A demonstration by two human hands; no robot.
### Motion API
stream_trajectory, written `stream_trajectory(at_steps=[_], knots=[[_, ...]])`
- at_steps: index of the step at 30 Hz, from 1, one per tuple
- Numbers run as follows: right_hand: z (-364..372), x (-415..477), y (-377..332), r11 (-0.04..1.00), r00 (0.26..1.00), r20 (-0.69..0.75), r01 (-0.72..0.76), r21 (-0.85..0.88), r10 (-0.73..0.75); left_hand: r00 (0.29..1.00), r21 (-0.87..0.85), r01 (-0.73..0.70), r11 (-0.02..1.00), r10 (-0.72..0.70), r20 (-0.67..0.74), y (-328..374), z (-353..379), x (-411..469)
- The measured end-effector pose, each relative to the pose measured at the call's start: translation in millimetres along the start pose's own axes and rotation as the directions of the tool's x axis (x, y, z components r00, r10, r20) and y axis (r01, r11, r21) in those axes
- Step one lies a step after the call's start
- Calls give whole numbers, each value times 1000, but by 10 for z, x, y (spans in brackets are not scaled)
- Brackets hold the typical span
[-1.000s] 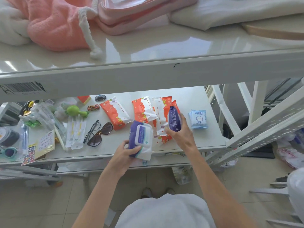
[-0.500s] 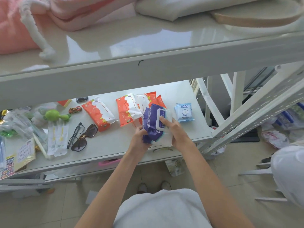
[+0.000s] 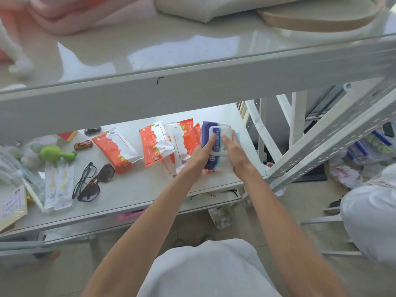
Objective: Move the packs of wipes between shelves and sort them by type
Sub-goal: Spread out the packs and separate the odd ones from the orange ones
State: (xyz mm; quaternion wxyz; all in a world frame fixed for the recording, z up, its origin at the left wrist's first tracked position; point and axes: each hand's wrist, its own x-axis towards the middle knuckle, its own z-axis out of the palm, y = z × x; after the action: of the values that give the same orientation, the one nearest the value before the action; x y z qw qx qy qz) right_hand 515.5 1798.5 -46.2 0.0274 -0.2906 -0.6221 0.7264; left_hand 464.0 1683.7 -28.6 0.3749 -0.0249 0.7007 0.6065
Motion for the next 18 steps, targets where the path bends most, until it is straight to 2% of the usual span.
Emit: stream_trajectory(at_steps=[4,6,10,12,18], knots=[[-174,489,-173,986,991,-64,106,-129,-115,997,-11,-70,997,70,-34,305,178,457],[-294,1021,-186,970,988,-42,134,-202,-146,996,-28,-79,997,78,-35,436,225,753],[-524,2196,-112,949,996,13,92,-302,-92,994,-88,-81,993,74,-85,593,283,1250],[-488,2300,-189,950,998,40,63,-306,-54,993,-122,-85,989,74,-88,633,309,1456],[-415,2177,-200,901,993,-81,41,-432,-84,996,-67,-60,996,55,-75,494,435,1885]])
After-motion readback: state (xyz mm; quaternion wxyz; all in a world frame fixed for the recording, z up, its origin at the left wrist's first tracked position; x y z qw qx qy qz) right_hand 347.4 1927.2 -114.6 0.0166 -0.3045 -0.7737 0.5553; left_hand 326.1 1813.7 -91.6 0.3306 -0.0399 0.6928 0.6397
